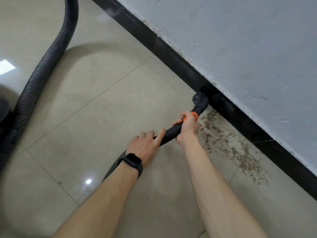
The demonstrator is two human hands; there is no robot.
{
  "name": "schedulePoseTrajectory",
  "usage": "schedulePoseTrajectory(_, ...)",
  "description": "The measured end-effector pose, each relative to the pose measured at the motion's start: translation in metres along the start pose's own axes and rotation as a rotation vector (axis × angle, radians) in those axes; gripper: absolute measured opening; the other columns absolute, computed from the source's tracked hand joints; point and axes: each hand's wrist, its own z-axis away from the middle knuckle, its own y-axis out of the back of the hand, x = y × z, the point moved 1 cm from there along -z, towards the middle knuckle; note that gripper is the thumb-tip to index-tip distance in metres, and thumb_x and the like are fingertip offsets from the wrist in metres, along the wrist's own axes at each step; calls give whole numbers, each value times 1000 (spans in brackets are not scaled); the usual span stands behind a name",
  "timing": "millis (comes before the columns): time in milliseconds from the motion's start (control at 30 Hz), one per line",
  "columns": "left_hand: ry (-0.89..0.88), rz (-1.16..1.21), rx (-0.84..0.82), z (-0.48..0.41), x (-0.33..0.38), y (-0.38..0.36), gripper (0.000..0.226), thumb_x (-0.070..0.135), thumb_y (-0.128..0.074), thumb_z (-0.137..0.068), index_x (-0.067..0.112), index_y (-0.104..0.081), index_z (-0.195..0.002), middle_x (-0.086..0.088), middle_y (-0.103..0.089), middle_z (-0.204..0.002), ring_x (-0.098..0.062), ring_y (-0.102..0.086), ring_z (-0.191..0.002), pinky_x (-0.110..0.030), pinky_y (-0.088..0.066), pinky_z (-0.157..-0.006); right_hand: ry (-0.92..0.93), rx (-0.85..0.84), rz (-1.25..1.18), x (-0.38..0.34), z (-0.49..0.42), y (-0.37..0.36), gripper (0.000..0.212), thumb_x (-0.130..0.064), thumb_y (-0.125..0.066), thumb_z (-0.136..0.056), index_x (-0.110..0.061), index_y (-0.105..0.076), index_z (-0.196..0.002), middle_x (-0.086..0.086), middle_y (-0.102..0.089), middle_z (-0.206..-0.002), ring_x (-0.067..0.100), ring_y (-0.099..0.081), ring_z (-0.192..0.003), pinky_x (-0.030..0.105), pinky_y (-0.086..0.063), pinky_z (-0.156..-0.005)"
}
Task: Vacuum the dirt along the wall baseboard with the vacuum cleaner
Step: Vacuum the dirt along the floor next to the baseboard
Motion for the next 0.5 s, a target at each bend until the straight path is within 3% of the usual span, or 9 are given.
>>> schedulePoseTrajectory(100, 79, 155, -30, -1, -10, 3, 70, 9, -52, -86, 31, -10, -138, -4, -52, -115, -29, -54, -92, -36, -35, -58, 27, -36, 134, -2, 1, -25, 20, 0, -60, -85, -10, -44, -78, -1, -46, -46, 14, -41, -34, 26, -42, -46)
schedulePoseTrajectory(167, 150, 318, -57, -1, -19, 7, 70, 14, -57, -82, 34, -16, -134, -2, -52, -109, -27, -54, -86, -34, -39, -55, 56, -52, 222, -4, 3, -42, 17, -3, -63, -86, -8, -47, -84, 4, -49, -49, 17, -45, -33, 22, -42, -41)
schedulePoseTrajectory(267, 240, 518, -109, 1, -31, 11, 63, 21, -65, -78, 35, -27, -126, 1, -54, -99, -22, -56, -75, -35, -49, -58, 75, -89, 280, 1, 7, -60, 20, -7, -66, -87, -8, -48, -94, -1, -51, -45, 17, -49, -33, 22, -43, -40)
schedulePoseTrajectory(400, 251, 535, -138, 10, -42, 14, 56, 25, -67, -77, 32, -29, -118, 1, -53, -92, -22, -57, -70, -33, -46, -55, 74, -166, 292, 11, 14, -68, 22, -11, -68, -86, -8, -50, -98, 3, -55, -59, 17, -51, -37, 29, -49, -48)
schedulePoseTrajectory(500, 221, 527, -159, 18, -45, 19, 57, 25, -69, -74, 33, -27, -112, 3, -53, -88, -19, -56, -66, -29, -39, -51, 72, -139, 329, 15, 22, -64, 24, -18, -67, -85, -9, -50, -99, -4, -56, -43, 19, -55, -39, 31, -52, -52)
